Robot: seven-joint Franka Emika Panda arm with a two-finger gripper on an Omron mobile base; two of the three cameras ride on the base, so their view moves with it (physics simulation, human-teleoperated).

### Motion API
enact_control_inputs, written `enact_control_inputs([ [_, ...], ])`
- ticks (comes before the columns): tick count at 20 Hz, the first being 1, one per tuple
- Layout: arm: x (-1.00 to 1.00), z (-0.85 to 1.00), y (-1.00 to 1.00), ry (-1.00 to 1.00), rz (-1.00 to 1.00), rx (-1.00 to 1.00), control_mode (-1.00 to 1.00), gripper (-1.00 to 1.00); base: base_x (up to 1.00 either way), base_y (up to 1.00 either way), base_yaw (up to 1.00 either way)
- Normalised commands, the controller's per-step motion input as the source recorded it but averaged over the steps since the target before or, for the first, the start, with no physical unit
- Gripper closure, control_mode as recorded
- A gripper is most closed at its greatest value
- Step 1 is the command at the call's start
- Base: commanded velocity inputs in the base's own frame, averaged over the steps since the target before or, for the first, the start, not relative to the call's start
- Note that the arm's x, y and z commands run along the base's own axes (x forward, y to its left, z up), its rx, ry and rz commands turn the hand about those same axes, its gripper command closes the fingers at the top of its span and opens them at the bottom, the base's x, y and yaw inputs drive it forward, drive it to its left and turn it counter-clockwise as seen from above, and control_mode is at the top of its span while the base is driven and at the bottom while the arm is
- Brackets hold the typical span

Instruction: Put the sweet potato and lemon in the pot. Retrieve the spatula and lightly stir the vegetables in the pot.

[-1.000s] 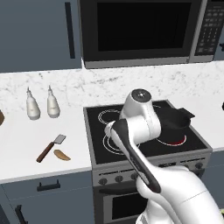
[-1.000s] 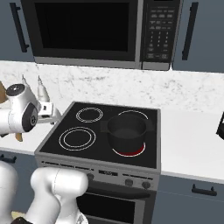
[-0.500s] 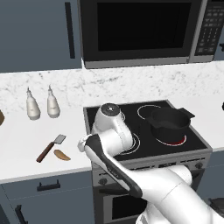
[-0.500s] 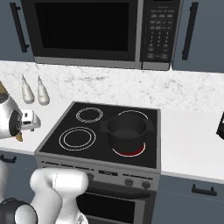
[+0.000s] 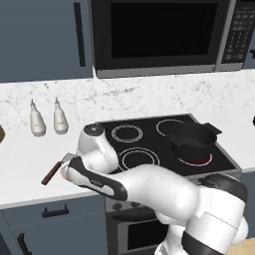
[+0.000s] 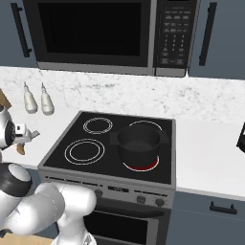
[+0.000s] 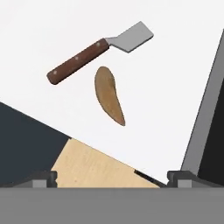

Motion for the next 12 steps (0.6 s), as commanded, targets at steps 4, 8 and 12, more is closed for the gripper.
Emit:
enact_control_inputs([
  [4,0.4,-0.25,0.62,0.07,0.0,-0.06,-1.0,-1.0,0.0,0.0,0.0],
  [8,0.32,-0.42,0.48,0.03,-0.01,-0.13,-1.0,-1.0,0.0,0.0,0.0],
  [12,0.28,-0.44,0.26,0.0,-0.03,-0.17,-1.0,-1.0,0.0,0.0,0.0],
])
